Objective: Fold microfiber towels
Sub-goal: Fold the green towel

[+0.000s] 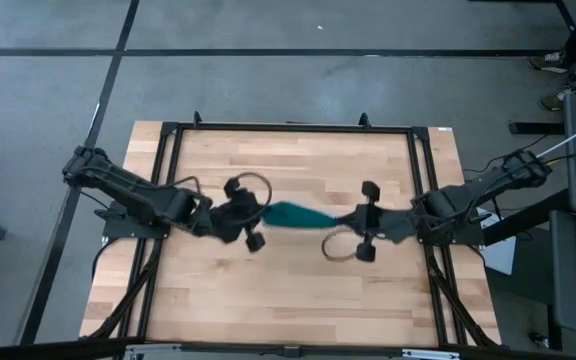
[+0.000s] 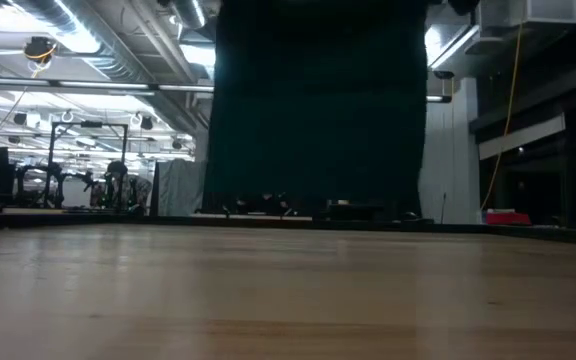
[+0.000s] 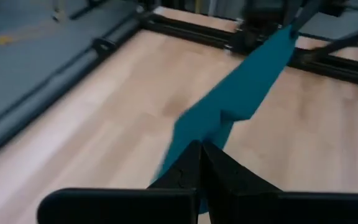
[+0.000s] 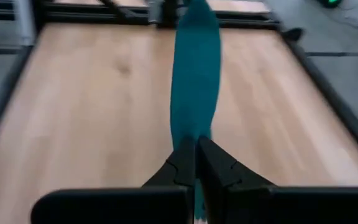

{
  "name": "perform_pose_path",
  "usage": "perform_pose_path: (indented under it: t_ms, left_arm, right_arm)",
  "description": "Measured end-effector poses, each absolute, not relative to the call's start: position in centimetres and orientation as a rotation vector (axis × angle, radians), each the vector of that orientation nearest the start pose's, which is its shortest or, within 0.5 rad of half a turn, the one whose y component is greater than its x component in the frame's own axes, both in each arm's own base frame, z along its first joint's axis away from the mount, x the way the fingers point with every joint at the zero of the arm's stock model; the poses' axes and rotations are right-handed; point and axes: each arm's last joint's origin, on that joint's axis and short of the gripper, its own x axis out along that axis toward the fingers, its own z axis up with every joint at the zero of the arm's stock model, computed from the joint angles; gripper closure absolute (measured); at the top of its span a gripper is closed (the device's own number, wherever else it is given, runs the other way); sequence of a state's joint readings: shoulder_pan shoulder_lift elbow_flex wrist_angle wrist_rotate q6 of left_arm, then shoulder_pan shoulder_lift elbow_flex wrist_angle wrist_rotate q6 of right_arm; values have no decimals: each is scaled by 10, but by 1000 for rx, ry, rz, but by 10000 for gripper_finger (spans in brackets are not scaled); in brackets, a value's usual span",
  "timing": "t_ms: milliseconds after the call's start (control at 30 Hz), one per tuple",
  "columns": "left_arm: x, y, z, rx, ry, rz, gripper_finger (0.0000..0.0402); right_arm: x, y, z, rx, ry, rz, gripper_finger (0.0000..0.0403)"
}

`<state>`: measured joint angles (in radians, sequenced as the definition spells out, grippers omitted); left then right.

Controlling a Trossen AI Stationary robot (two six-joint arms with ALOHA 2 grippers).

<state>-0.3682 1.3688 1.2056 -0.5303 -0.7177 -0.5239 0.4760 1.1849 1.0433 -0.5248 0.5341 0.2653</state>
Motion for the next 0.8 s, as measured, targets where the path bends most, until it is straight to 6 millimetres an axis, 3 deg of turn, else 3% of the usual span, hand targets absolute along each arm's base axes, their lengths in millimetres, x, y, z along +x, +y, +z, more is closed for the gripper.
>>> perform_pose_path:
  t_ms: [300, 433, 533, 800]
  left_arm:
    - [277, -130, 350, -304, 498, 437, 400]
    - [276, -127, 359, -310, 549, 497, 400]
    - [282, -109, 341, -254, 652, 587, 400]
    - [289, -55, 264, -173, 759, 688, 400]
  right_arm:
    - [226, 154, 324, 121, 582, -22, 397]
    - [223, 157, 321, 125, 618, -33, 397]
    - [228, 143, 310, 43, 645, -124, 398]
    - [241, 87, 237, -24, 704, -170, 398]
